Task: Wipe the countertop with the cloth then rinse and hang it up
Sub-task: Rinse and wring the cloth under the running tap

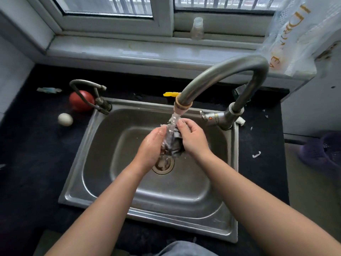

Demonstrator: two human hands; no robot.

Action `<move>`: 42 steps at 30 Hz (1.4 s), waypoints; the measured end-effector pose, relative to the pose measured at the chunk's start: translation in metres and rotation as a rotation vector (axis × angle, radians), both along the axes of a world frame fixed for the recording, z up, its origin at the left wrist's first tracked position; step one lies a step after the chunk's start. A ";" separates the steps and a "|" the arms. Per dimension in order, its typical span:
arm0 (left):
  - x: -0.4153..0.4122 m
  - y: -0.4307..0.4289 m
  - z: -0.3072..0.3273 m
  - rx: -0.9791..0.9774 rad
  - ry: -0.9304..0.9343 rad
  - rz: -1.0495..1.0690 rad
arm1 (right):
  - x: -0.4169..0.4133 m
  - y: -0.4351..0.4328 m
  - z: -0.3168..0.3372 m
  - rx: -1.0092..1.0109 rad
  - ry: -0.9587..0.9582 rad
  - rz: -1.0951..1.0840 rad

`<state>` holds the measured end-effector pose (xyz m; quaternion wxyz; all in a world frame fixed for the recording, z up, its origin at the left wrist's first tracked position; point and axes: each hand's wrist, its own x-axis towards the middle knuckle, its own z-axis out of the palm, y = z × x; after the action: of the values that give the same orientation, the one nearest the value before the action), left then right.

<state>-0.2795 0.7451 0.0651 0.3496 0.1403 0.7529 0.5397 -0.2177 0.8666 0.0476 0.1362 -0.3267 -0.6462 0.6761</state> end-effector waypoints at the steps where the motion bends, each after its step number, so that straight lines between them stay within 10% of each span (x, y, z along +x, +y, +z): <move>1: -0.002 -0.003 0.000 -0.021 0.046 -0.001 | -0.004 -0.004 -0.001 0.003 -0.005 0.021; 6: -0.011 -0.021 -0.015 -0.156 0.345 0.098 | -0.006 -0.001 -0.014 0.078 -0.120 -0.009; 15: 0.003 0.025 -0.019 -0.120 -0.234 0.665 | -0.002 -0.028 -0.019 0.022 -0.131 -0.079; 42: 0.000 0.028 -0.014 -0.194 -0.274 0.180 | 0.006 -0.004 -0.040 0.098 -0.458 0.096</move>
<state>-0.2799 0.7731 0.0516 0.4111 -0.0369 0.7561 0.5079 -0.2115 0.8628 0.0078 -0.0305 -0.4335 -0.7069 0.5580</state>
